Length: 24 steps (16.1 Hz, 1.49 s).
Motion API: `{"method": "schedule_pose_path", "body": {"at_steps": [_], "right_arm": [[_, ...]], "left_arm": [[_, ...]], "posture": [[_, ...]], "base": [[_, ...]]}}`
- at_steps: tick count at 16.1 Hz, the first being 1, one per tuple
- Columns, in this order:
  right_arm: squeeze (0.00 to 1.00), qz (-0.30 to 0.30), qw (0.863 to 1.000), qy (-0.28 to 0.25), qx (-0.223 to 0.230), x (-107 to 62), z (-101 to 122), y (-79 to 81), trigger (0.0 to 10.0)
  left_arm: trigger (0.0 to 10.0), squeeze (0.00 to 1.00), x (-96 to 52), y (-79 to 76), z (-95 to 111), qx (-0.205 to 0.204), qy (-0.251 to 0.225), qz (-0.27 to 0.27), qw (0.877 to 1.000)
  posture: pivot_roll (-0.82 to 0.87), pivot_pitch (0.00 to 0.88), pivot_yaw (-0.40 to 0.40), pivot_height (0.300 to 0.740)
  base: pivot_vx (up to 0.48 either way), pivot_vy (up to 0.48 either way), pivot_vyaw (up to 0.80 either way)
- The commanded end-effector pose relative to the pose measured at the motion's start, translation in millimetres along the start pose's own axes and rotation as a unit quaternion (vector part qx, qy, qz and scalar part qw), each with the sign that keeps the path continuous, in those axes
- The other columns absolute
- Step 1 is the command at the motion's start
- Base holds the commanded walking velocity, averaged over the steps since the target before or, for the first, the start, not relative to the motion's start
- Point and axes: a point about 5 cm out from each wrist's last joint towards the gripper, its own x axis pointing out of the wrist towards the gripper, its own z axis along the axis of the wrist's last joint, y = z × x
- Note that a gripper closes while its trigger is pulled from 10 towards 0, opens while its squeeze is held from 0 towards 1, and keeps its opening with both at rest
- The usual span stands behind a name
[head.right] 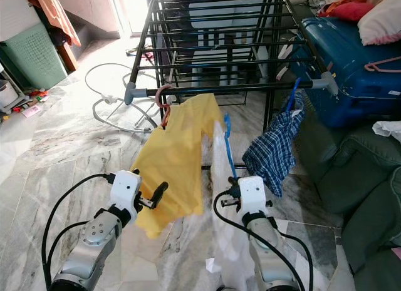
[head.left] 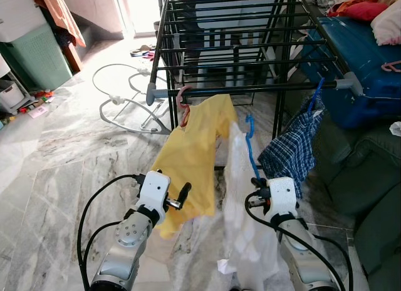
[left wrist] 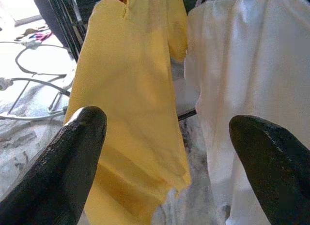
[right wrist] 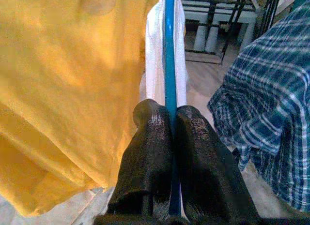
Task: Hang hanger
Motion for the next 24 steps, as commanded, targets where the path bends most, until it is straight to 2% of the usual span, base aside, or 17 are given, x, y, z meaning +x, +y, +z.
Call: {"method": "schedule_pose_path", "body": {"at_steps": [1, 4, 24], "right_arm": [[0.0, 0.001, 0.999, -0.037, 0.005, 6.8, 19.4, 1.4, 10.0], [0.0, 0.0, 0.999, -0.036, 0.004, 6.3, 19.5, 0.6, 10.0], [0.0, -0.003, 0.999, -0.032, 0.017, 11.3, 22.6, 2.3, 10.0]], "left_arm": [[10.0, 0.0, 0.9, 2.1, -0.1, 0.004, 0.002, 0.007, 1.0], [10.0, 0.0, 1.7, 2.2, -0.9, 0.006, 0.004, 0.01, 1.0], [10.0, 0.0, 2.7, 5.2, -3.4, 0.014, 0.012, 0.015, 1.0]], "posture": [[-0.18, 0.0, 0.018, 0.74], [-0.18, 0.0, 0.015, 0.74], [-0.18, 0.0, 0.02, 0.74]], "base": [[0.0, 0.0, 0.0], [0.0, 0.0, 0.0], [-0.277, 0.0, 0.0]]}}
